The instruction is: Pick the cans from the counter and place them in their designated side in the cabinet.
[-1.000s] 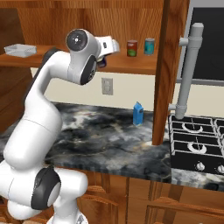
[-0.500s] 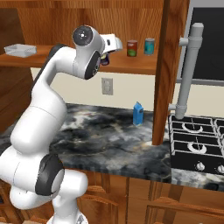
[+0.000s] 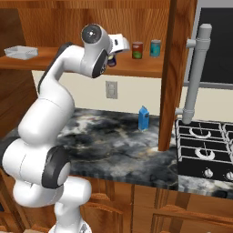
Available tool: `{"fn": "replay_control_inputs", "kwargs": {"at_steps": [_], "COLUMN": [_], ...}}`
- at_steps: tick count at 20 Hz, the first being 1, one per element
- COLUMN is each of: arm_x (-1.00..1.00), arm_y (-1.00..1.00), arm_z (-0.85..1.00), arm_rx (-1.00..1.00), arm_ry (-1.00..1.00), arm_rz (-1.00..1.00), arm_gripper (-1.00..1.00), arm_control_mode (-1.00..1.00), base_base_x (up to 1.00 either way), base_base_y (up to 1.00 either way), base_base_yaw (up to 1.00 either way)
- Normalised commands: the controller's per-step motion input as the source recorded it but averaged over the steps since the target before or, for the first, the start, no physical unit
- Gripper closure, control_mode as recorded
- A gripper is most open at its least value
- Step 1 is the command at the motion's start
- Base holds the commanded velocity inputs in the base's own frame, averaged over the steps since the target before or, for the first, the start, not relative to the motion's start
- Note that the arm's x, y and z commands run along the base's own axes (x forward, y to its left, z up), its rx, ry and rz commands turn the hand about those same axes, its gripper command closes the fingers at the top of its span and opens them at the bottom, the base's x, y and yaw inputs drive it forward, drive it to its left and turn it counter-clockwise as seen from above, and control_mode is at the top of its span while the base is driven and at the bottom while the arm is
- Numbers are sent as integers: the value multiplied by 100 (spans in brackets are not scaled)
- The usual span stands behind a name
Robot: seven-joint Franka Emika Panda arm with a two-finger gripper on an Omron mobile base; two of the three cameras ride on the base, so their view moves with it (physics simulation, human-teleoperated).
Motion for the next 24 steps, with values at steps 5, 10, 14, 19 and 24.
{"fn": "replay_control_inputs", "kwargs": {"at_steps": [5,10,14,19,24], "arm_x": [36,39,40,41,36], "arm_y": [-6,-6,-7,-11,-9], "arm_z": [-9,-8,-4,0,-4], "arm_rx": [0,0,0,0,0], "arm_ry": [2,2,3,4,5], "arm_rz": [0,0,0,0,0], "arm_gripper": [100,100,100,100,100], "arm_control_mode": [-100,-100,-100,-100,-100], "base_base_x": [0,0,0,0,0], "base_base_y": [0,0,0,0,0], "base_base_yaw": [0,0,0,0,0]}}
